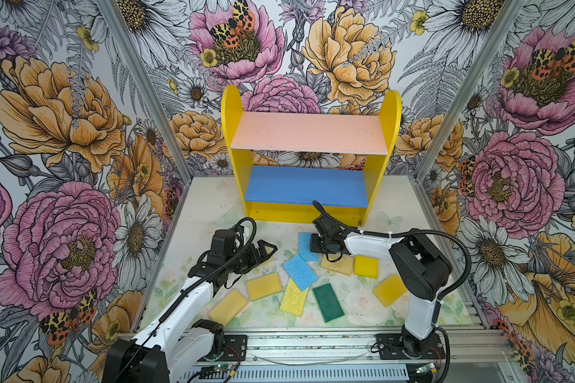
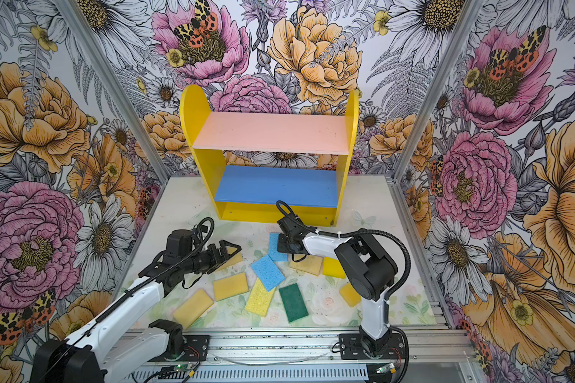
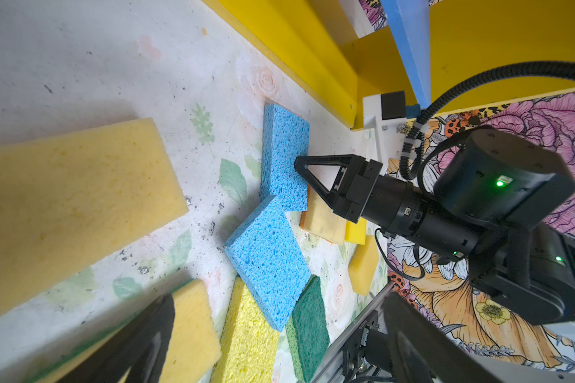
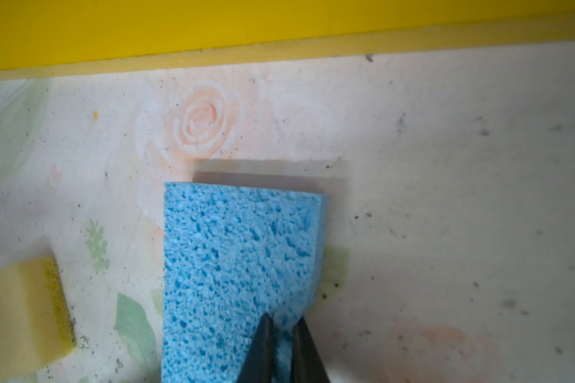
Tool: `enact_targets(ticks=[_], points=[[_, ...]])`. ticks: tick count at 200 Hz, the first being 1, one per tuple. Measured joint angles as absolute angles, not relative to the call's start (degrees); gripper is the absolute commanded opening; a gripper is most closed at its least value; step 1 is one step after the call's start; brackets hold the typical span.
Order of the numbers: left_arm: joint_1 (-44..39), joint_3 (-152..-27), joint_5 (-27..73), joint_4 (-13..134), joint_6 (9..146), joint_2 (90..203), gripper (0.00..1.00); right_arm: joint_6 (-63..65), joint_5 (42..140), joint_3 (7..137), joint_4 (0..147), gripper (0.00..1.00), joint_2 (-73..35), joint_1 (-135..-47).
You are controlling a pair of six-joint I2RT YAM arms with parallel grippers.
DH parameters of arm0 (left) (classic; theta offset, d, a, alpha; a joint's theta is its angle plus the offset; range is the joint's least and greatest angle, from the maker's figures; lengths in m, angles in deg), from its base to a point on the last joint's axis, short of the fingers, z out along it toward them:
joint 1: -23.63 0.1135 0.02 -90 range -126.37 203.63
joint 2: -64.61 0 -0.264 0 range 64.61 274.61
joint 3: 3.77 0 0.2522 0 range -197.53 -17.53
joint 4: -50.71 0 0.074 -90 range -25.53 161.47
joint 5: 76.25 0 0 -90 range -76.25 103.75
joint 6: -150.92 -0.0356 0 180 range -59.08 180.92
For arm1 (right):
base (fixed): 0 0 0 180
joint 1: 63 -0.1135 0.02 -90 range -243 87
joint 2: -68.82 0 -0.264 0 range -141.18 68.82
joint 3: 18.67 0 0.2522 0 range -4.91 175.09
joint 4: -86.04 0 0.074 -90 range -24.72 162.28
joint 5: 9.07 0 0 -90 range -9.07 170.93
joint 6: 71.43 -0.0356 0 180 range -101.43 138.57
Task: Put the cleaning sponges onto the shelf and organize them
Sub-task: 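Lift the blue sponge upright with the right gripper toward the shelf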
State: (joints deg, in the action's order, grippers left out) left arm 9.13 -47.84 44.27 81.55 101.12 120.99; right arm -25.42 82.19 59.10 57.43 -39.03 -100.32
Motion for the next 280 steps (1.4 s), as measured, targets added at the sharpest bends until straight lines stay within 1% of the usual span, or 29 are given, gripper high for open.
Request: enact_targets(ticks=[39, 80, 98, 146, 186, 226, 251, 280], points=[[9.1, -47.8, 44.3, 81.3, 101.3, 121.9, 0.99, -25.3, 80.1, 57.9, 56.4, 0.04, -35.5, -100.3], [9.0, -48.2, 44.3, 81.0, 101.5, 122.6, 0.99, -24.3, 78.1, 56.8, 56.1, 0.02, -29.0, -100.1], [8.5, -48.9, 44.3, 80.9, 101.5, 122.7, 0.99, -23.8, 78.1, 56.4, 56.1, 0.0, -26.3, -99.7], [7.7, -49.9, 44.3, 80.2, 101.6, 122.6, 0.99, -23.8, 79.5, 55.3, 56.1, 0.0, -22.0, -98.4], [7.1, -49.9, 45.3, 77.4, 103.7, 122.1, 0.99, -24.3, 82.6, 53.7, 55.9, 0.0, -18.4, -97.6], [4.6, -48.7, 46.9, 68.8, 108.2, 121.2, 0.99, -25.8, 86.4, 52.0, 55.9, 0.0, -13.5, -97.4], [1.9, -48.7, 47.8, 63.8, 109.7, 122.1, 0.97, -26.6, 91.0, 52.0, 57.0, 0.0, -12.2, -97.4], [0.1, -48.8, 48.4, 59.0, 111.4, 125.0, 0.92, -26.6, 97.8, 52.5, 58.0, 0.0, -12.3, -97.4]])
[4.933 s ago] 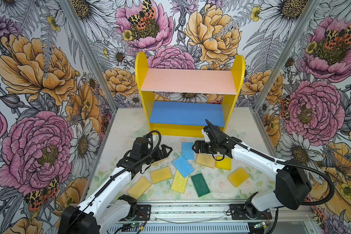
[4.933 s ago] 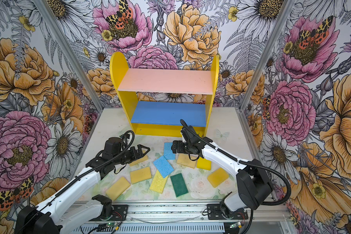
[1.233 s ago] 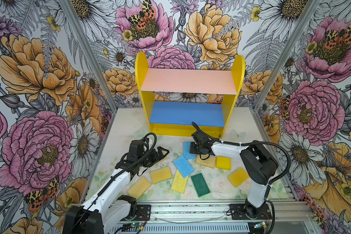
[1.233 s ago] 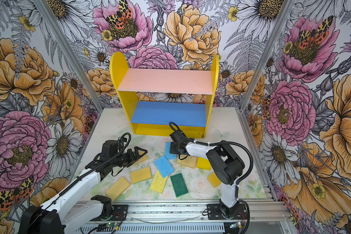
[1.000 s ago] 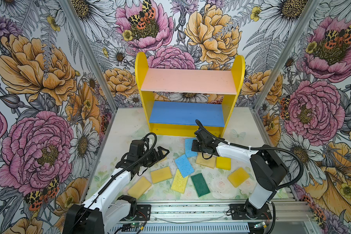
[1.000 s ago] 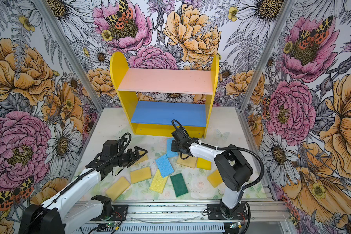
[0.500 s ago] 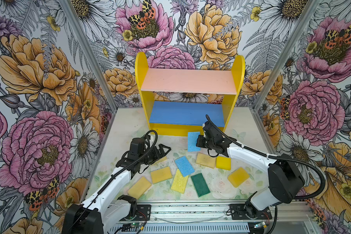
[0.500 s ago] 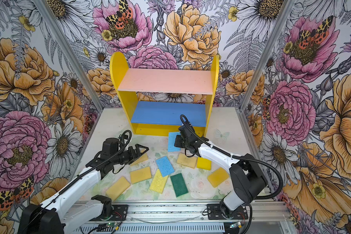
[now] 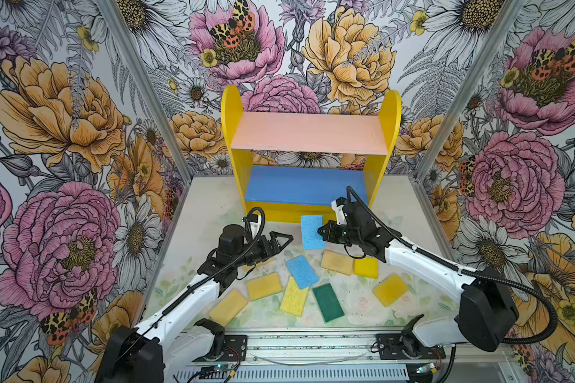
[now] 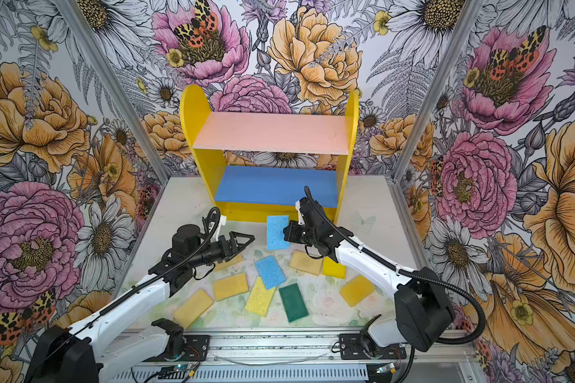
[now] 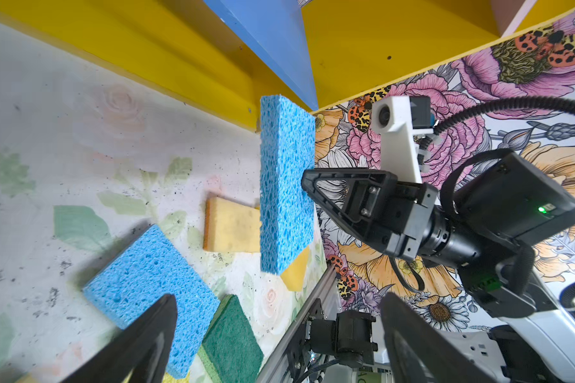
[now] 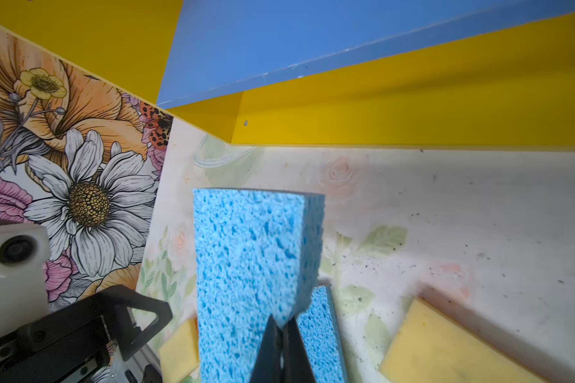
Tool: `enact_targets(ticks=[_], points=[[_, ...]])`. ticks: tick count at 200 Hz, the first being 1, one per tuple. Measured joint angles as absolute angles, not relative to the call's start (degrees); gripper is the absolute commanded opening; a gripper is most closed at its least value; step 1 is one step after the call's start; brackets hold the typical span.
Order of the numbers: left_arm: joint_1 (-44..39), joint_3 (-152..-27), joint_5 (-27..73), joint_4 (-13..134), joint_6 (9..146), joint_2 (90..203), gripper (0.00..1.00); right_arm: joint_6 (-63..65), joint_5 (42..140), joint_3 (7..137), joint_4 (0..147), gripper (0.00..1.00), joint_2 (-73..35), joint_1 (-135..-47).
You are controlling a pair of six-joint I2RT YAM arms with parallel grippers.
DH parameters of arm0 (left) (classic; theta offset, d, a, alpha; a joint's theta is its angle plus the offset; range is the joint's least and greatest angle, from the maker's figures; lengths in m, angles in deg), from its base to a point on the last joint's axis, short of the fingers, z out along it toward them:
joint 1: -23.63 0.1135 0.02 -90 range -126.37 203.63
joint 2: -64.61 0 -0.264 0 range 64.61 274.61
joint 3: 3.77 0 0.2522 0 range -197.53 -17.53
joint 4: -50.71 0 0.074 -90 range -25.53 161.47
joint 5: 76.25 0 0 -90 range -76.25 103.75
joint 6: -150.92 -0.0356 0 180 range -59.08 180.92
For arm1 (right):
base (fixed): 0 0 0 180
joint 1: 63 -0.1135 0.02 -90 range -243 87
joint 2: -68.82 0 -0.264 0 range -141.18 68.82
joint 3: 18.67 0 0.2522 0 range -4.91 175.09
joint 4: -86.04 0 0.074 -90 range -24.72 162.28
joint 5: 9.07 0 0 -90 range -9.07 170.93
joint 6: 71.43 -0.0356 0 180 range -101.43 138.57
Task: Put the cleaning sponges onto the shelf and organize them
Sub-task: 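Lift the blue sponge upright with the right gripper toward the shelf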
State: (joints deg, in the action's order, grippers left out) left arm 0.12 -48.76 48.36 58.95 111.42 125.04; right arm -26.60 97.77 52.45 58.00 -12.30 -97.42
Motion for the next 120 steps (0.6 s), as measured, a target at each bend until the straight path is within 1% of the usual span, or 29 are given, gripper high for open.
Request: enact_targets(ticks=[23, 50, 82, 90, 98, 106, 120], points=[[-0.2, -48.8, 48.8, 53.4, 113.9, 127.5, 0.87, -26.4, 103.7, 54.6, 58.2, 0.0, -13.1, -97.7], [-1.4, -48.8, 49.1, 49.6, 115.2, 129.9, 0.82, -25.7, 107.9, 56.0, 58.5, 0.0, -13.6, -98.9], [-1.9, -48.8, 49.1, 48.0, 116.2, 131.2, 0.7, -25.3, 110.3, 56.5, 58.5, 0.0, -13.6, -99.6], [-1.9, -48.8, 49.1, 47.7, 116.4, 131.2, 0.64, -25.3, 110.7, 56.5, 58.5, 0.0, -13.6, -99.6], [-1.9, -48.8, 49.1, 47.5, 116.4, 131.3, 0.56, -25.3, 110.8, 56.5, 58.5, 0.0, -13.6, -99.6], [-1.9, -48.9, 49.1, 47.4, 116.1, 131.3, 0.46, -25.3, 111.0, 56.5, 58.5, 0.0, -13.6, -99.6], [-2.0, -49.1, 49.2, 46.9, 116.3, 131.5, 0.25, -25.3, 111.2, 56.5, 58.5, 0.0, -13.6, -99.6]])
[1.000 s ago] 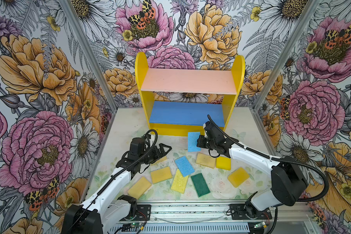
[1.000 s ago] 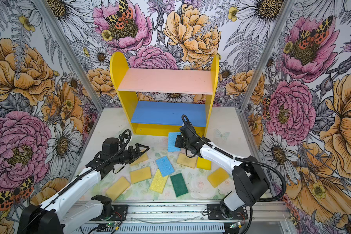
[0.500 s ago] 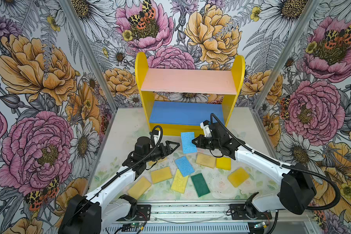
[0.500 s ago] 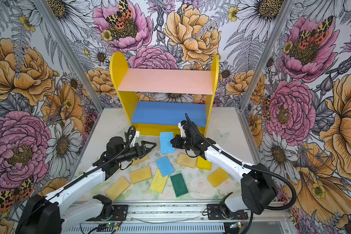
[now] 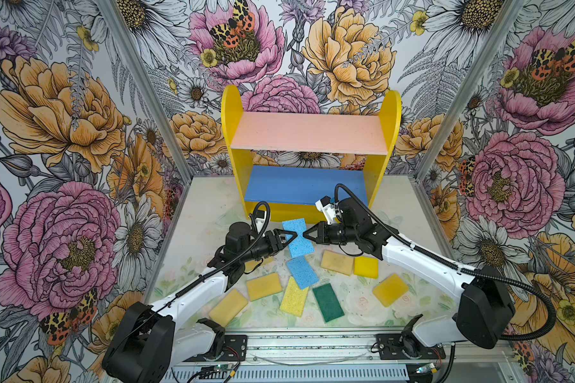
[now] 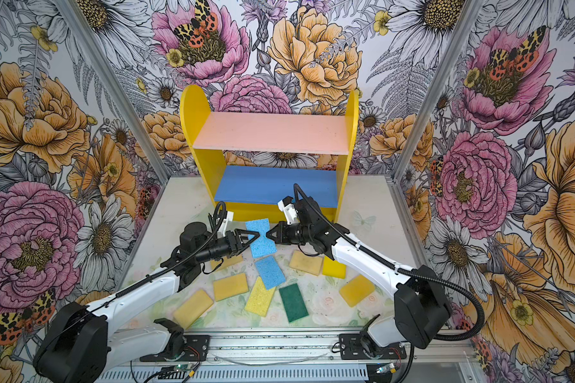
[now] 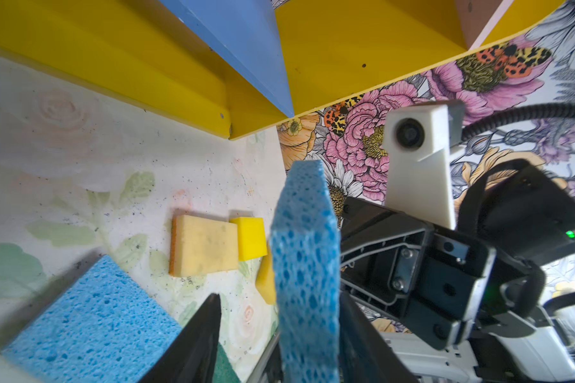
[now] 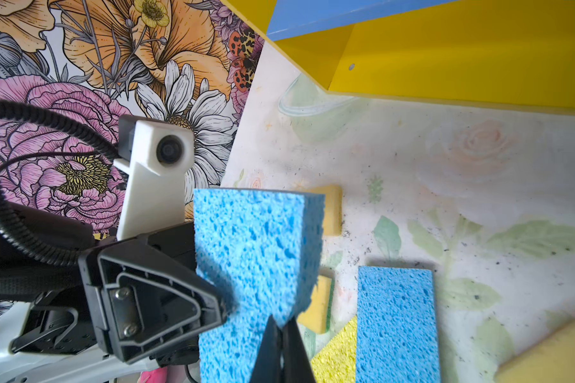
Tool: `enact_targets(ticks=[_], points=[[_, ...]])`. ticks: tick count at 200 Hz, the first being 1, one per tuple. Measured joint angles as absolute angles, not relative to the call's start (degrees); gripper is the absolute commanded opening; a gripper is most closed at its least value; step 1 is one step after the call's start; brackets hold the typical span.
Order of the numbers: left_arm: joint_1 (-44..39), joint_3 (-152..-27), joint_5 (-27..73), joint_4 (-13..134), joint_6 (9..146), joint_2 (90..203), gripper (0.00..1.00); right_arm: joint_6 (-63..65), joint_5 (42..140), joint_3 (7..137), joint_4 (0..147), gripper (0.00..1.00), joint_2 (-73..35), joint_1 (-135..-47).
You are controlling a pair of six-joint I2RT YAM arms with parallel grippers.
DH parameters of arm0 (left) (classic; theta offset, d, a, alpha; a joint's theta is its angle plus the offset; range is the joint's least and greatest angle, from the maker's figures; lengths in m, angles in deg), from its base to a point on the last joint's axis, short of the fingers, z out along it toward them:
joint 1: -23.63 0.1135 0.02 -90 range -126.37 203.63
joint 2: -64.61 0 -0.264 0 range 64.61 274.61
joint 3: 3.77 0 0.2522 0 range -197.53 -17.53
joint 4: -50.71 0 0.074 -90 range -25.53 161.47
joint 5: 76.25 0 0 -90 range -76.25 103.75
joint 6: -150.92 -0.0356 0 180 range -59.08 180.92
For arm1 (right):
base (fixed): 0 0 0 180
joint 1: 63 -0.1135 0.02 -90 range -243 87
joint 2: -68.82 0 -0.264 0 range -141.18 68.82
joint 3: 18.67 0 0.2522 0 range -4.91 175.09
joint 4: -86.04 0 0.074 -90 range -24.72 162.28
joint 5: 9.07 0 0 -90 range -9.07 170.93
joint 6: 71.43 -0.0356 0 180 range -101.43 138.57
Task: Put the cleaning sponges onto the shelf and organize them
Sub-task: 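Lift the blue sponge upright with the right gripper toward the shelf, then carry the blue sponge onto the pink top shelf with the right gripper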
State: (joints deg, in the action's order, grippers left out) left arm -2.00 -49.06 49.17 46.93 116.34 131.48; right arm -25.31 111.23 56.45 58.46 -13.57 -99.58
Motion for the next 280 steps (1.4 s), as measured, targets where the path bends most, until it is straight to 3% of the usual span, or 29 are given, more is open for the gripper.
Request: enact_targets(ticks=[12, 19, 47, 82, 192, 268, 274, 280], points=[[-2.0, -49.2, 49.2, 45.9, 116.5, 131.8, 0.13, -25.3, 111.2, 56.5, 58.5, 0.0, -13.6, -99.6], [-2.0, -49.2, 49.3, 45.2, 116.7, 132.0, 0.09, -25.3, 111.2, 56.5, 58.5, 0.09, -13.6, -99.6], [-2.0, -49.2, 49.5, 43.3, 118.2, 132.7, 0.09, -25.1, 111.2, 56.4, 58.4, 0.38, -13.1, -99.5], [-0.8, -49.2, 50.1, 42.1, 119.6, 131.9, 0.09, -25.9, 111.2, 55.2, 58.5, 0.48, -8.5, -99.5], [1.3, -49.2, 51.5, 42.0, 121.0, 126.9, 0.09, -28.2, 111.0, 51.6, 58.3, 0.46, -4.9, -102.2], [1.7, -49.3, 51.9, 42.0, 121.0, 126.9, 0.09, -28.3, 109.1, 52.7, 58.3, 0.11, -5.9, -104.2], [1.8, -49.3, 52.0, 42.0, 121.0, 126.9, 0.14, -28.5, 108.9, 52.8, 58.3, 0.1, -5.9, -104.2], [1.8, -49.3, 52.0, 42.0, 121.2, 126.9, 0.27, -28.5, 108.7, 52.8, 58.4, 0.09, -5.9, -104.3]])
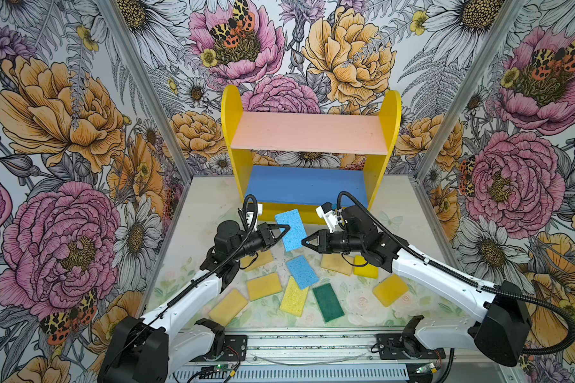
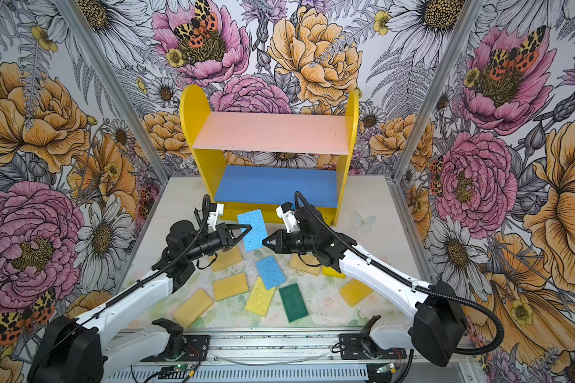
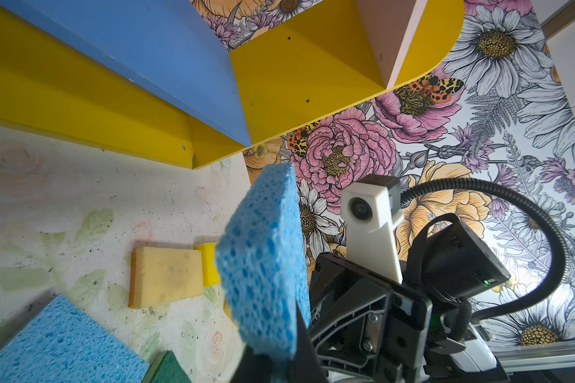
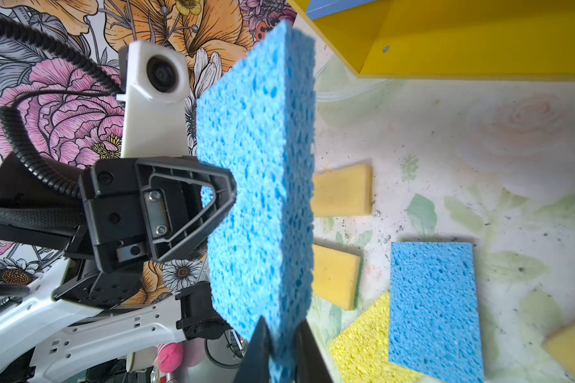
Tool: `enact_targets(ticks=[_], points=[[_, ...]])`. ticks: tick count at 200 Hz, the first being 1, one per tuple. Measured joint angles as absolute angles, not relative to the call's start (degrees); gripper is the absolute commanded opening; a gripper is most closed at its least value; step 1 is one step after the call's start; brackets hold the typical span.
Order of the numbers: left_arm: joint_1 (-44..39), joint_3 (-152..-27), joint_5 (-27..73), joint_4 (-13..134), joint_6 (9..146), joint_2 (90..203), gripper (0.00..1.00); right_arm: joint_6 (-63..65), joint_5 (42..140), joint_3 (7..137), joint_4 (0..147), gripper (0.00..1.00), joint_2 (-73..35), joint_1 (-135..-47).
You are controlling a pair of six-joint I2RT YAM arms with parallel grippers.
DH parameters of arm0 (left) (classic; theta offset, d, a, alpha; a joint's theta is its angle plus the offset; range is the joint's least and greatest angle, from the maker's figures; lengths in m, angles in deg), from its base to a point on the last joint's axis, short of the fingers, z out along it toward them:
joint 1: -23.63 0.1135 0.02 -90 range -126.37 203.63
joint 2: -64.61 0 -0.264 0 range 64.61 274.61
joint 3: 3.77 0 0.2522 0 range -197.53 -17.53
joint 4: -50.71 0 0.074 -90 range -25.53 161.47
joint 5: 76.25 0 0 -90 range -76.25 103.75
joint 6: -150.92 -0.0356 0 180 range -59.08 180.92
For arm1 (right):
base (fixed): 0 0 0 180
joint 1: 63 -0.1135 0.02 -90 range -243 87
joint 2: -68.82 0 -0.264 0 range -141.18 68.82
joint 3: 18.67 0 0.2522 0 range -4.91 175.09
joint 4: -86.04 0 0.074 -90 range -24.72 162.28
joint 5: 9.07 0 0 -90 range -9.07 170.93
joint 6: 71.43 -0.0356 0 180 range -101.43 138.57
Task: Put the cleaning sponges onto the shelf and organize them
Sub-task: 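Carry the blue sponge onto the pink top shelf with the right gripper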
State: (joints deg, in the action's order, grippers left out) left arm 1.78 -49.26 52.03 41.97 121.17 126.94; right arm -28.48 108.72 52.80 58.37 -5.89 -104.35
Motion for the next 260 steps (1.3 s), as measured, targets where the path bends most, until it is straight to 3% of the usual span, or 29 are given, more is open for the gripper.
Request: enact_targets(ticks=[9, 43, 78, 132, 260], points=[[1.9, -49.3, 52.2, 42.0, 121.4, 126.9, 0.44, -28.4, 108.3, 52.9, 58.3, 0.08, -5.9, -104.4], [5.0, -49.4, 54.0, 43.3, 122.9, 124.4, 0.61, -28.4, 105.8, 54.6, 58.0, 0.06, -5.8, -104.5], [10.7, -51.5, 54.7, 52.5, 120.2, 113.7, 0.78, -28.3, 102.8, 60.7, 57.8, 0.05, -5.8, -104.5], [15.2, -55.4, 51.4, 69.7, 112.8, 97.0, 0.81, -27.8, 100.0, 74.5, 58.5, 0.05, -12.2, -105.5], [11.2, -55.3, 33.0, 93.4, 103.4, 90.9, 0.85, -27.0, 97.0, 101.5, 58.4, 0.04, -31.6, -107.7]])
